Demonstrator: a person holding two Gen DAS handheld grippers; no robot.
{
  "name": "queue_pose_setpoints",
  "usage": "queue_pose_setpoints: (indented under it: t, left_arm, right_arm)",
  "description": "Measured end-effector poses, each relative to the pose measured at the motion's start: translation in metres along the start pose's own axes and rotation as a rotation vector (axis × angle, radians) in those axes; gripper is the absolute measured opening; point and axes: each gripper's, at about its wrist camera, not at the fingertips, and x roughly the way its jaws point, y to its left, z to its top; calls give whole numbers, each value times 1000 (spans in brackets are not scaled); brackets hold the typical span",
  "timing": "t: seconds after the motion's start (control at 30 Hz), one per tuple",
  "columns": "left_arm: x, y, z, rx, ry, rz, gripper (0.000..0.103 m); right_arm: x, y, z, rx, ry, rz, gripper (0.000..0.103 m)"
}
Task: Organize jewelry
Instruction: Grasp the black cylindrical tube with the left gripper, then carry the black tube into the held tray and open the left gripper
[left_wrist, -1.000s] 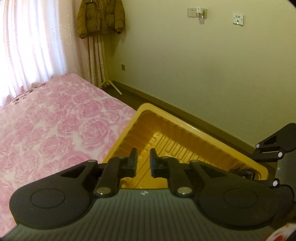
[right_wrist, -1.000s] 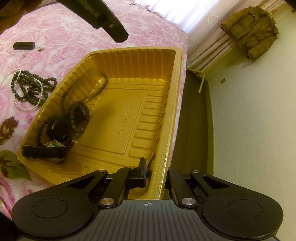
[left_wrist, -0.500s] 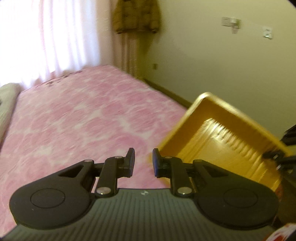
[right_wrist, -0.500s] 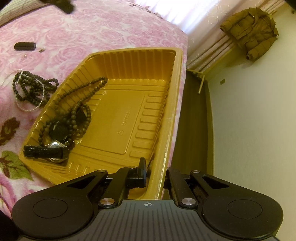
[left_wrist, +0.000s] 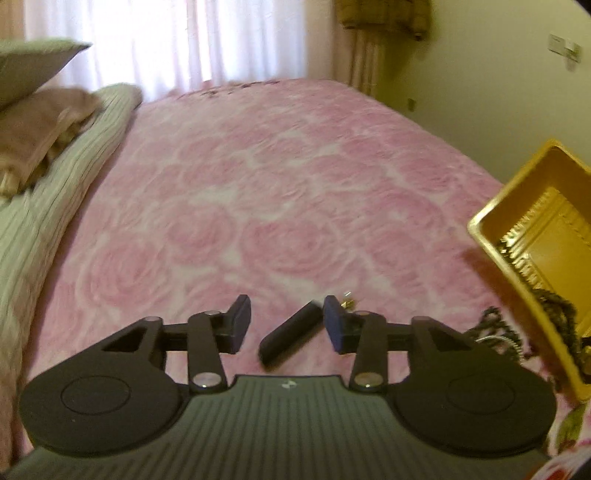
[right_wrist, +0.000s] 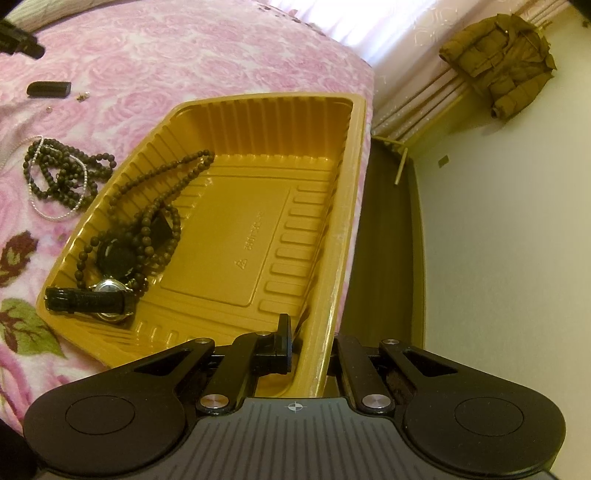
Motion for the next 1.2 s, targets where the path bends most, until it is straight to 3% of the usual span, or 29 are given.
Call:
queue_pose_setpoints:
  t: [0.13,0.27,0.4,0.47,0.67,0.87,0.97,1.1,1.2]
  left_arm:
    - [12,0,-15,2,20,-1,43]
    - [28,-7,-22,12,36,7,52]
    - [42,-8,-27,-84,47,29,83]
    - [46,-7,-27,-168,44,67,91]
    - [61,-12,-23,-355,42,129,91]
    - [78,-24,-18,-411,82,256,91]
    - [82,-28,-19,-415,80,294,89]
    - [82,-32,-20,-376,88,326,73]
    - [77,-26,-21,-367,88,311,72]
  right_arm:
    - [1,-2,-1,5,5,4,5]
    - [2,-2,0,7,9,4,5]
    - [3,-2,0,6,9,2,5]
    - [3,-2,0,6,10,2,5]
    - [6,-5,1,13,14,7,5]
    - [7,-6,1,16,17,11,5]
    - [7,-6,1,15,17,9,5]
    - [7,-6,1,15,15,8,5]
    - [7,-6,1,15,16,9,5]
